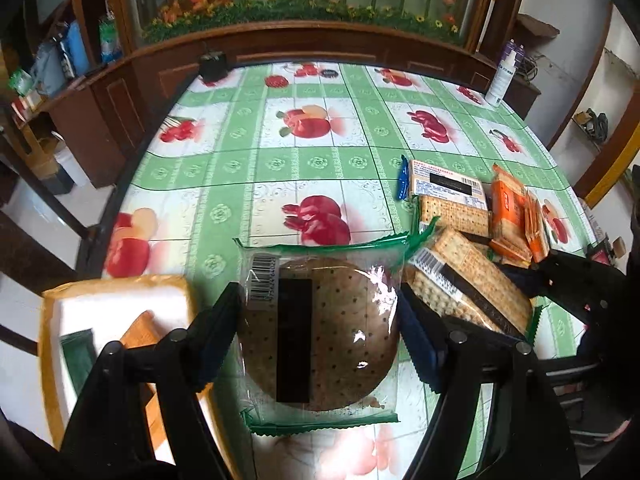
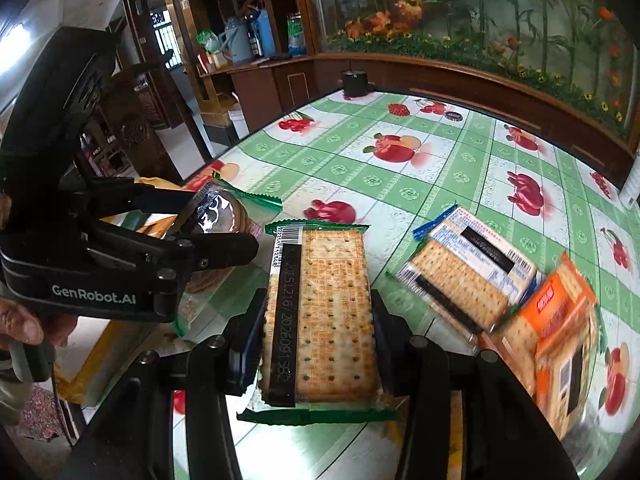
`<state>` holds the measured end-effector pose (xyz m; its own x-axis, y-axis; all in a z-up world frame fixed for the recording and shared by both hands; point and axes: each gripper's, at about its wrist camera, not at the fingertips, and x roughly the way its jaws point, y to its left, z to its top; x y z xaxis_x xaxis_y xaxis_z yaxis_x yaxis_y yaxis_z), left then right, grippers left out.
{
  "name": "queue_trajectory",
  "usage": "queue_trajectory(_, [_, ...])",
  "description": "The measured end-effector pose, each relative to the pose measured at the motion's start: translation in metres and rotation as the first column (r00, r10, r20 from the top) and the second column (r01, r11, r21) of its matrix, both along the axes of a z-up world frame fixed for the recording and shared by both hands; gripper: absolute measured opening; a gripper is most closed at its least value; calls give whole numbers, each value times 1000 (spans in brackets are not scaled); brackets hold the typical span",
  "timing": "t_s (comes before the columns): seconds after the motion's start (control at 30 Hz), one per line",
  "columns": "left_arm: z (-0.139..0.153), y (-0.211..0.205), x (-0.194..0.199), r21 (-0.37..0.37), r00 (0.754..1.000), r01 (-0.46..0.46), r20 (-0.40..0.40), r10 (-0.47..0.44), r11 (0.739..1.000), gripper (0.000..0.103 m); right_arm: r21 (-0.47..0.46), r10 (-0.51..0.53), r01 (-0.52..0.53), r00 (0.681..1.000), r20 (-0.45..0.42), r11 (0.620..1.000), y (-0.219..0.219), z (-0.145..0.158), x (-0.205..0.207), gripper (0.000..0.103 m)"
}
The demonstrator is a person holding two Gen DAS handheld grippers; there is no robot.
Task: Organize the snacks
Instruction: 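Carry both cracker packs over the white box and lower them inside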
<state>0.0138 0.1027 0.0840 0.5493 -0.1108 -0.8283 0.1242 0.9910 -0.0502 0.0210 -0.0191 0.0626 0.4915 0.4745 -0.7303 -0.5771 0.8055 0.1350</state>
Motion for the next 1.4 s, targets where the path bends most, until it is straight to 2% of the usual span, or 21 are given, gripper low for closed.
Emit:
queue_trajectory(0.13, [7, 4, -24, 5, 999, -18, 44, 17, 1000, 76, 0, 7, -7, 1000, 26, 1000, 5, 4, -21, 47])
queue_trajectory(0.4, [19, 26, -65, 10, 989, -83, 121, 81, 997, 76, 69, 39, -41, 999, 33, 997, 21, 11, -51, 47])
queue_trajectory(0.9, [20, 110, -102, -10, 960, -242, 142, 241, 970, 76, 69, 173, -176, 984, 51, 982, 106, 13, -71, 47])
queue_trajectory(1.2, [14, 148, -104, -36, 945, -300, 122, 303, 953, 76, 76, 220, -222, 975, 23, 972, 142, 10, -67, 47])
queue_trajectory(1.4, [5, 169, -101, -37, 937, -332, 101, 334, 943, 76, 37, 248, -248, 969, 4, 968, 171, 2, -62, 47])
